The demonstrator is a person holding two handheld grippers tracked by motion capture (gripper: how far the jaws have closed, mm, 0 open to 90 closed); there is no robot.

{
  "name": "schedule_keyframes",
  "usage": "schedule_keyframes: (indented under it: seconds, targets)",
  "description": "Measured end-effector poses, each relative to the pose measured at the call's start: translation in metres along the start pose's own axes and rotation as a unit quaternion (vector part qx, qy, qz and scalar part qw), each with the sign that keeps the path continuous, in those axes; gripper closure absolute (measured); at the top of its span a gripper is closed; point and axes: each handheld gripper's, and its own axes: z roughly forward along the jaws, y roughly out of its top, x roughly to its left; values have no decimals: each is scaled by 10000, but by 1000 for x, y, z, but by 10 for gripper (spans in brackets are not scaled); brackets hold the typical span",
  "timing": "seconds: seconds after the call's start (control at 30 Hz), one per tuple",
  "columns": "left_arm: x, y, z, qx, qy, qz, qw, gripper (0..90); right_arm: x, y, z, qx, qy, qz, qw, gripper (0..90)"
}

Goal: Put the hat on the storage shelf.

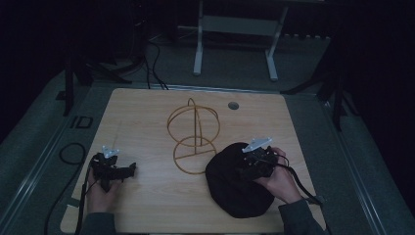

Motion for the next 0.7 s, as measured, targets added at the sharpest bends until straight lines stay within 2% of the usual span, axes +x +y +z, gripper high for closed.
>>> schedule_keyframes:
  seconds: [0.13,0.47,0.7]
  targets:
    - [0,0,0,1,0,5,10000,18,-1,0,2,125,65,83,9999,105]
    - [-1,0,0,-3,0,3,10000,18,-3,-1,3,271,244,232,9991,243]
    - [-1,0,0,-3,0,4,10000,18,-6,-1,4,350,326,302,9984,427]
